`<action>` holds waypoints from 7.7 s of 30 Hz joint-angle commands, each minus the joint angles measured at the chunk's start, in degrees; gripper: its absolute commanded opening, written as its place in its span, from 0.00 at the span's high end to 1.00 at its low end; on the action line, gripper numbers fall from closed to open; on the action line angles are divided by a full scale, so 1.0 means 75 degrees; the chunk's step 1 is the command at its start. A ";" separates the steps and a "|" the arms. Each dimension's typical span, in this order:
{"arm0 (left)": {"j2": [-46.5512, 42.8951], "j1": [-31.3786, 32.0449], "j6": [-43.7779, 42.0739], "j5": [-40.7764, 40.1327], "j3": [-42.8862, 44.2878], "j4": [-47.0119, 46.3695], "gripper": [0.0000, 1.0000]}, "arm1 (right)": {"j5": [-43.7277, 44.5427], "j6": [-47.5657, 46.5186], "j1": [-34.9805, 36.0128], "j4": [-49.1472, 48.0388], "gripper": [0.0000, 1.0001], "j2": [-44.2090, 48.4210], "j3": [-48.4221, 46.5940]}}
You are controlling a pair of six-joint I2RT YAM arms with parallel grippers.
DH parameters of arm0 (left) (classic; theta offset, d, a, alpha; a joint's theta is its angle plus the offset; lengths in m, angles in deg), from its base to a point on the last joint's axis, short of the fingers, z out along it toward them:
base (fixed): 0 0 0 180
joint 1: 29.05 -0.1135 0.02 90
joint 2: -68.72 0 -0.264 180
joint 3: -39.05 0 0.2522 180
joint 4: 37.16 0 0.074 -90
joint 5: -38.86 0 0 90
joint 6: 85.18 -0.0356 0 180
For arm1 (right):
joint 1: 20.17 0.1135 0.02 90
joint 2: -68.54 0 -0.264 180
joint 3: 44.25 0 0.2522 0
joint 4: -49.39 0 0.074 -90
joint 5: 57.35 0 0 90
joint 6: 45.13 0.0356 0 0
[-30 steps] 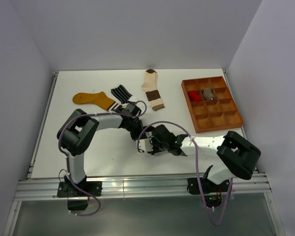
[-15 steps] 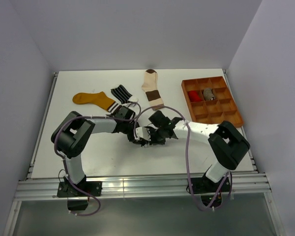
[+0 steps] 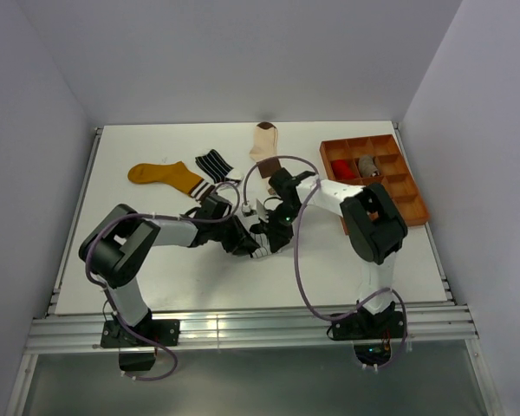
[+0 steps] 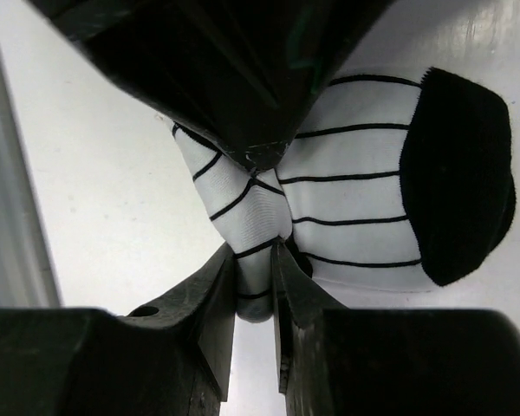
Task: Roll the socks
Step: Roll the sock at the center of the board.
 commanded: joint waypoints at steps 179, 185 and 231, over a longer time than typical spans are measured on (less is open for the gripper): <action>0.2353 0.1313 -0.1677 -0.0600 0.4761 0.5490 1.00 | 0.3173 -0.0823 0.1460 -0.4873 0.36 0.5117 0.5407; 0.2294 0.1254 -0.1560 -0.0424 0.4679 0.5303 1.00 | 0.3431 -0.0565 0.1495 -0.4909 0.59 0.4625 0.5267; -0.0730 0.1852 -0.3738 -0.2992 0.0930 -0.1774 0.57 | -0.0236 -0.0389 -0.1786 0.2485 0.90 -0.1704 -0.0768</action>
